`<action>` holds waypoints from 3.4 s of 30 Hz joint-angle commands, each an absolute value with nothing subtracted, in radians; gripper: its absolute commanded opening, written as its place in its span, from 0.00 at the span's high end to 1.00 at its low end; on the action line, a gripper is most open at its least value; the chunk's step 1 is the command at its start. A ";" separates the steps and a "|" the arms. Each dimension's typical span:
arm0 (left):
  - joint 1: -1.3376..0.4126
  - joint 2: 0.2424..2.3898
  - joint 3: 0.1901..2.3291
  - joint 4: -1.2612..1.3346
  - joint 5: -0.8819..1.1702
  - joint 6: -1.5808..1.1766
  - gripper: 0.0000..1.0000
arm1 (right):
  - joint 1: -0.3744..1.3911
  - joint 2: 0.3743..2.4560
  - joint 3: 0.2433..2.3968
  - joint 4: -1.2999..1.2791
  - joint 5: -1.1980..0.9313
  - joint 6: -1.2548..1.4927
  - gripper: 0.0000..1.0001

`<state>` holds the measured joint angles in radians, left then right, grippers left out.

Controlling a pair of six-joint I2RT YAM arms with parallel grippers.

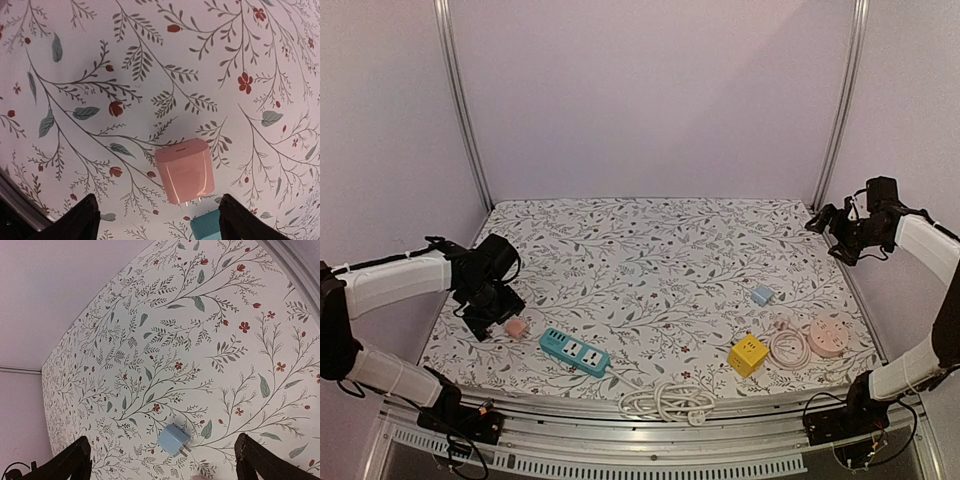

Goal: Insert the plug

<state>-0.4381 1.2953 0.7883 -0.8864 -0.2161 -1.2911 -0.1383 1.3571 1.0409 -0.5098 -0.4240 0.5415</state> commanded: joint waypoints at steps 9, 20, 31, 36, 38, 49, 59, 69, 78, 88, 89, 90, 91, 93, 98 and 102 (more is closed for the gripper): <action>-0.461 1.379 0.739 -0.701 -0.158 -1.371 0.20 | -0.135 1.314 1.018 -0.549 -0.423 0.537 0.01; -0.481 1.468 0.744 -0.666 -0.134 -1.412 0.25 | -0.135 1.322 1.021 -0.560 -0.420 0.526 0.01; -0.485 1.499 0.721 -0.621 -0.143 -1.434 0.32 | -0.134 1.354 1.062 -0.578 -0.425 0.520 0.01; -0.485 1.486 0.706 -0.628 -0.152 -1.432 0.40 | -0.134 1.352 1.054 -0.576 -0.426 0.528 0.01; -0.485 1.482 0.703 -0.629 -0.155 -1.425 0.45 | -0.135 1.349 1.048 -0.574 -0.428 0.534 0.01; -0.486 1.496 0.751 -0.627 -0.152 -1.269 0.78 | -0.135 1.344 1.032 -0.551 -0.449 0.566 0.01; -0.556 1.483 0.921 -0.607 -0.155 -0.891 0.99 | -0.130 1.304 1.009 -0.533 -0.526 0.526 0.01; -0.650 1.473 1.034 -0.492 -0.050 -0.626 1.00 | -0.111 1.329 1.028 -0.608 -0.675 0.455 0.01; -0.808 1.540 1.157 -0.428 -0.049 -0.459 0.99 | -0.028 1.339 1.052 -0.627 -0.706 0.400 0.01; -0.964 1.663 1.297 -0.369 -0.019 -0.261 0.95 | -0.025 1.343 1.070 -0.657 -0.727 0.400 0.01; -0.977 1.687 1.325 -0.386 -0.011 -0.239 0.95 | -0.023 1.347 1.072 -0.665 -0.732 0.397 0.01; -0.990 1.711 1.356 -0.407 0.005 -0.216 0.95 | -0.023 1.350 1.072 -0.672 -0.738 0.391 0.01; -0.996 1.736 1.392 -0.434 0.023 -0.195 0.95 | -0.022 1.352 1.073 -0.679 -0.745 0.386 0.01; -1.006 1.785 1.460 -0.479 0.034 -0.165 1.00 | -0.019 1.352 1.071 -0.684 -0.756 0.380 0.01; -1.045 1.847 1.555 -0.498 0.031 -0.103 1.00 | 0.033 1.345 1.074 -0.698 -0.770 0.372 0.01; -1.084 1.893 1.636 -0.531 0.015 -0.032 1.00 | 0.081 1.344 1.079 -0.702 -0.789 0.373 0.01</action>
